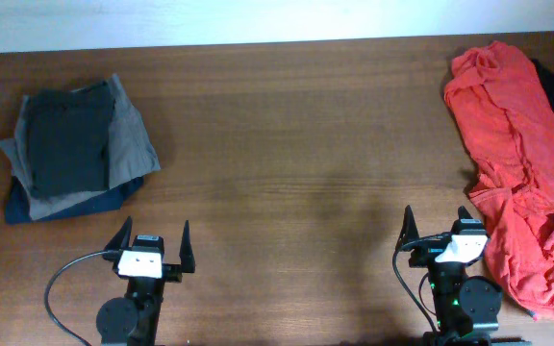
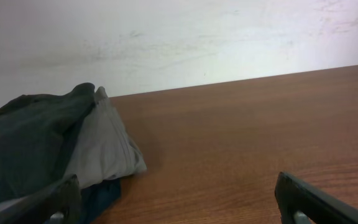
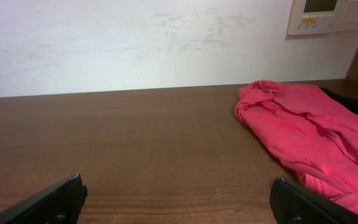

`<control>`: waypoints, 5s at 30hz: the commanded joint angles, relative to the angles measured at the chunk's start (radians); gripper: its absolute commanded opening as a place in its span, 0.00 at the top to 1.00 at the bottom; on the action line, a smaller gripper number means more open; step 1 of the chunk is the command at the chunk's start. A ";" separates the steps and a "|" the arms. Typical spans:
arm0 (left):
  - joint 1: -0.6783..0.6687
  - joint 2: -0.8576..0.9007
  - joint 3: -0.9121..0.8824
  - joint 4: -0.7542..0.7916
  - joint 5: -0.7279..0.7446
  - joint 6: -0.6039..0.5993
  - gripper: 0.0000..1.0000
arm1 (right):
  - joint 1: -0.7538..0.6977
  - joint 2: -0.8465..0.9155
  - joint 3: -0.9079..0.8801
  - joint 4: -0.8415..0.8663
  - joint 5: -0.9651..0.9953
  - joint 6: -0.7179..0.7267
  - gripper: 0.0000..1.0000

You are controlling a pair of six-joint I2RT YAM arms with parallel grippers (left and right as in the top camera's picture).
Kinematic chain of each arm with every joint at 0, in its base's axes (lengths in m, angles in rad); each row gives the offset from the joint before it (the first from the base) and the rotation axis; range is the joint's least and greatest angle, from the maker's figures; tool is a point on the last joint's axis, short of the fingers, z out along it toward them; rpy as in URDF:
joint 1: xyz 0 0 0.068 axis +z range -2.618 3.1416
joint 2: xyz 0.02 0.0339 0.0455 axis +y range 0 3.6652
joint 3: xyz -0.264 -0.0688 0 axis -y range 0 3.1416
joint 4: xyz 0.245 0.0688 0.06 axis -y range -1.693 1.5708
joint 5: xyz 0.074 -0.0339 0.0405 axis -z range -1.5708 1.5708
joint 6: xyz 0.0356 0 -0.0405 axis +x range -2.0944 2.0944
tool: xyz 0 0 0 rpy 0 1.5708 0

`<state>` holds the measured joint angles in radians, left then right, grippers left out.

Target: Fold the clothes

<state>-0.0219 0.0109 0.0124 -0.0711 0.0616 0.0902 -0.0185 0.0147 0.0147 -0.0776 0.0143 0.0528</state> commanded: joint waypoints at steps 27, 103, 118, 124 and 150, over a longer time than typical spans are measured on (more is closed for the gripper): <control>0.005 -0.006 -0.004 -0.005 -0.006 0.019 0.01 | 0.005 -0.011 -0.009 0.006 0.065 -0.054 0.01; 0.005 0.871 0.876 -0.615 0.039 -0.101 0.01 | -0.545 1.511 0.940 -0.446 -0.060 0.016 0.27; 0.005 0.871 0.876 -0.615 0.039 -0.102 0.01 | -0.546 1.554 0.939 -0.459 0.018 0.016 0.26; 0.005 0.871 0.876 -0.615 0.039 -0.102 0.01 | -0.546 1.588 0.939 -0.457 0.016 0.016 0.27; 0.005 0.872 0.876 -0.571 0.038 -0.101 0.01 | -0.236 1.349 1.098 -0.725 -0.329 0.050 0.96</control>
<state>-0.0208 0.8837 0.8665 -0.6598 0.0895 -0.0017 -0.4046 1.4261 1.0878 -0.7837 -0.2325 0.1040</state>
